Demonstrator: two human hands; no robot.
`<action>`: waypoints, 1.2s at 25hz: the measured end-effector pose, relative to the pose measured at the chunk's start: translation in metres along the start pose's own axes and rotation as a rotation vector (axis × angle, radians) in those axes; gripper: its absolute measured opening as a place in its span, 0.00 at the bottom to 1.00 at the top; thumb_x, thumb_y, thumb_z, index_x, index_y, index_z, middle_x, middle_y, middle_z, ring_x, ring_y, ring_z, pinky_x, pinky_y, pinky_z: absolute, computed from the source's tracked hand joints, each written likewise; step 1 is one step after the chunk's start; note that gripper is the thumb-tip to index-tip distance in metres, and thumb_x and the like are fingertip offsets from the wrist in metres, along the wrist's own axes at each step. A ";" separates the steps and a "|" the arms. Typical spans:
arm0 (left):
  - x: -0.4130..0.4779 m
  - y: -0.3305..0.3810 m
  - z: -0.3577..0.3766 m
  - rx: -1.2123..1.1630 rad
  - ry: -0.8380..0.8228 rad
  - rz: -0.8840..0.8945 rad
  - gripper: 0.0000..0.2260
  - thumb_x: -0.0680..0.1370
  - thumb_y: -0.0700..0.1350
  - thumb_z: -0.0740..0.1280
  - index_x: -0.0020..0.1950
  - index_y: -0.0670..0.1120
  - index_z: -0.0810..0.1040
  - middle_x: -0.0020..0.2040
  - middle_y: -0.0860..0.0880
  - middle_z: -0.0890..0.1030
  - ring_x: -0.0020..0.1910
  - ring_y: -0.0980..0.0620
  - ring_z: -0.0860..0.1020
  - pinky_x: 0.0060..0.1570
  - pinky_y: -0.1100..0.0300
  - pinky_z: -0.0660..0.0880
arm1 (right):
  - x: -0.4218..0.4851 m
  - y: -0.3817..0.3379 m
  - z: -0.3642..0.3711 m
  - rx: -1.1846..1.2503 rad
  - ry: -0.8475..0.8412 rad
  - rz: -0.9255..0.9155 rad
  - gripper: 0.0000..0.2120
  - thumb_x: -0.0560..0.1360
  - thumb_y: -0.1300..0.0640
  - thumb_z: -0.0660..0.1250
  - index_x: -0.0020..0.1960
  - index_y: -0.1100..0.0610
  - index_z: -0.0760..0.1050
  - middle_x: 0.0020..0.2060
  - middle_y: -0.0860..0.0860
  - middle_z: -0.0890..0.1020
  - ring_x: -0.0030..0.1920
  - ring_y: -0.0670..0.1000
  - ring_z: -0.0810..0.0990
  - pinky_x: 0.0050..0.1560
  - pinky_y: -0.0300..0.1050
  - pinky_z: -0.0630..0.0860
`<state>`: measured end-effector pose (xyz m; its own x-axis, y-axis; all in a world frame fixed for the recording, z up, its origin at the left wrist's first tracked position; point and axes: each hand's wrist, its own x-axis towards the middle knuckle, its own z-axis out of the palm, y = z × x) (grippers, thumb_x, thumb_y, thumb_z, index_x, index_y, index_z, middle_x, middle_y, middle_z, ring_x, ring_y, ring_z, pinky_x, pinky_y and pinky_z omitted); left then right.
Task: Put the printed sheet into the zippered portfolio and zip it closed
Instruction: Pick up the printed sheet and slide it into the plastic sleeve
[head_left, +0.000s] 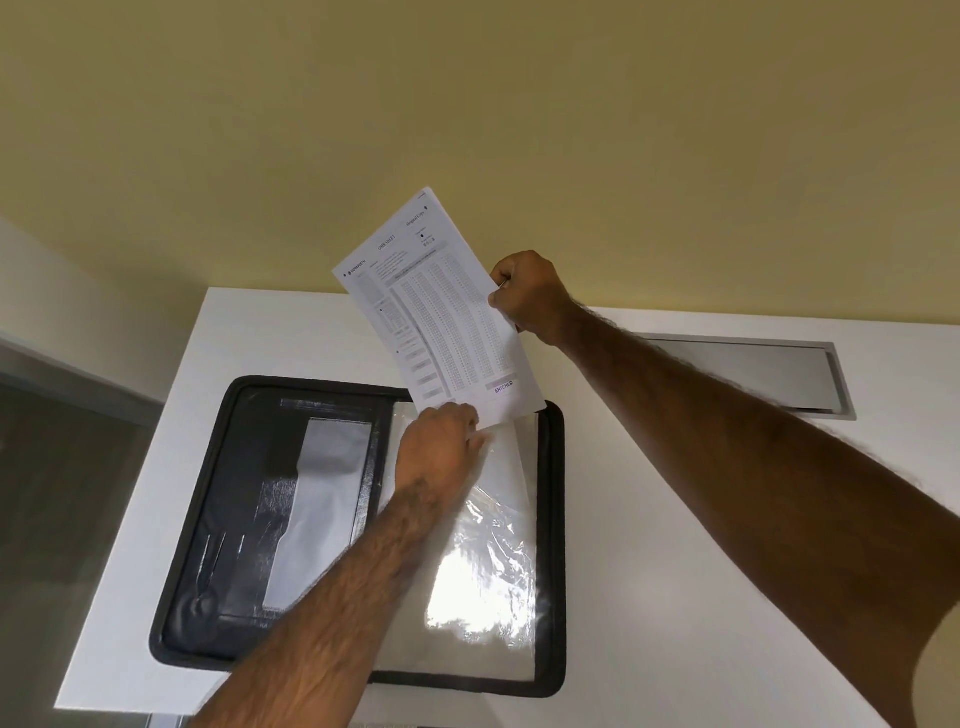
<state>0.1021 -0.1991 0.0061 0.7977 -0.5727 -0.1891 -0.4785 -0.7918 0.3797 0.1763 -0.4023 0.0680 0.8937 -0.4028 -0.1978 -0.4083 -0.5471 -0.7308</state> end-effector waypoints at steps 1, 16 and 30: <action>-0.001 -0.005 0.000 0.003 -0.026 0.005 0.13 0.77 0.59 0.69 0.49 0.49 0.81 0.45 0.54 0.82 0.43 0.52 0.78 0.46 0.54 0.78 | 0.000 0.001 0.000 -0.007 0.000 -0.007 0.07 0.68 0.72 0.64 0.43 0.77 0.73 0.34 0.57 0.70 0.35 0.54 0.69 0.32 0.50 0.73; 0.002 -0.044 0.016 0.312 -0.093 -0.026 0.07 0.78 0.43 0.62 0.51 0.51 0.78 0.50 0.51 0.82 0.53 0.47 0.75 0.54 0.52 0.72 | -0.003 0.006 -0.003 -0.039 0.016 -0.017 0.08 0.66 0.73 0.61 0.34 0.63 0.69 0.32 0.56 0.67 0.33 0.54 0.65 0.34 0.44 0.63; 0.009 0.009 0.000 -0.226 -0.165 0.048 0.10 0.82 0.50 0.62 0.52 0.52 0.83 0.50 0.54 0.85 0.46 0.53 0.82 0.50 0.53 0.80 | -0.004 -0.004 0.009 0.056 -0.009 0.014 0.07 0.70 0.71 0.65 0.44 0.76 0.75 0.36 0.58 0.73 0.37 0.57 0.73 0.34 0.55 0.78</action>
<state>0.1045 -0.2114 0.0080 0.6965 -0.6500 -0.3040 -0.4053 -0.7059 0.5809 0.1757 -0.3915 0.0655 0.8898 -0.4032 -0.2140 -0.4099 -0.4998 -0.7630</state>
